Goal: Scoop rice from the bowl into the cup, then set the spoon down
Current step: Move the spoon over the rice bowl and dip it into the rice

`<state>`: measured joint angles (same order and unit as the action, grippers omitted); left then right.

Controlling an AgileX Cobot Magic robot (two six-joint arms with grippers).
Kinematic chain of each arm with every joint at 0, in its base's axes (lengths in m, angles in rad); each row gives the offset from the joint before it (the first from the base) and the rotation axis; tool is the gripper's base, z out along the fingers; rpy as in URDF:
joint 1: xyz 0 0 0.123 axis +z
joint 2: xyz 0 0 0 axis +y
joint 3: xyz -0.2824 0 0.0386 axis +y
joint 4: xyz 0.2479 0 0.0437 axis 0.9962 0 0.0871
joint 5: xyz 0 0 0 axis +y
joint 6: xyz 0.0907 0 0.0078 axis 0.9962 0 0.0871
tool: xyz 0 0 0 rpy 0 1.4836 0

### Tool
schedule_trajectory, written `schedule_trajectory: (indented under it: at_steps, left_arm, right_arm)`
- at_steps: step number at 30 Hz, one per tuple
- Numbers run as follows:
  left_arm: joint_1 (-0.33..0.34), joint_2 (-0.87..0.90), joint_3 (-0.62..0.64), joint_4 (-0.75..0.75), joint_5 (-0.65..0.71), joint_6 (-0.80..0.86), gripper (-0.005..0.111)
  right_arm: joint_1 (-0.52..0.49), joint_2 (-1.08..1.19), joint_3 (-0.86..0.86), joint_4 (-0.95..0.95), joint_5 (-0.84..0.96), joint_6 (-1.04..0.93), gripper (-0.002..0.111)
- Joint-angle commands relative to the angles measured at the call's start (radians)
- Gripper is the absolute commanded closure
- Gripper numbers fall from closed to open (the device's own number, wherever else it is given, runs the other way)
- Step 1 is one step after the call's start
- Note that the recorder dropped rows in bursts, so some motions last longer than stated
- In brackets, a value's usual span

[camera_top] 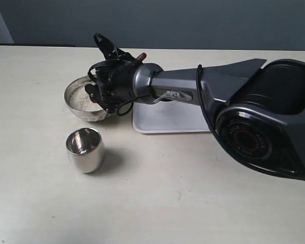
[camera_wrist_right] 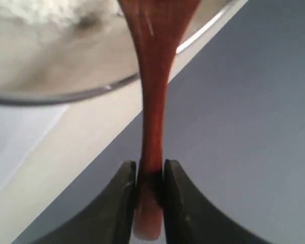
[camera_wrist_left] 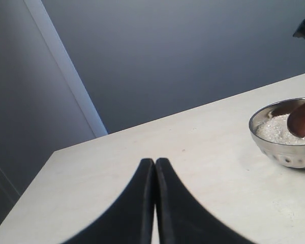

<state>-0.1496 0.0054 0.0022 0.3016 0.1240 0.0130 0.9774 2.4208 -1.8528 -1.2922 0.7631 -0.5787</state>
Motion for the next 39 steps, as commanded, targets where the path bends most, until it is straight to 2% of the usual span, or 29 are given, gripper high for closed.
schedule_trajectory:
  at_steps: [1, 16, 39]
  left_arm:
    - [-0.004, -0.005, -0.002, -0.005, -0.005, -0.005, 0.106]
    - [-0.004, -0.005, -0.002, -0.005, -0.005, -0.005, 0.106]
    - [-0.004, -0.005, -0.002, -0.005, -0.005, -0.005, 0.106]
  right_arm:
    - [0.001, 0.018, -0.005, -0.024, 0.020, -0.004, 0.108]
    - [0.012, 0.007, -0.008, 0.035, 0.040, -0.029, 0.108]
    - [0.011, -0.036, -0.008, 0.266, 0.027, -0.045, 0.108]
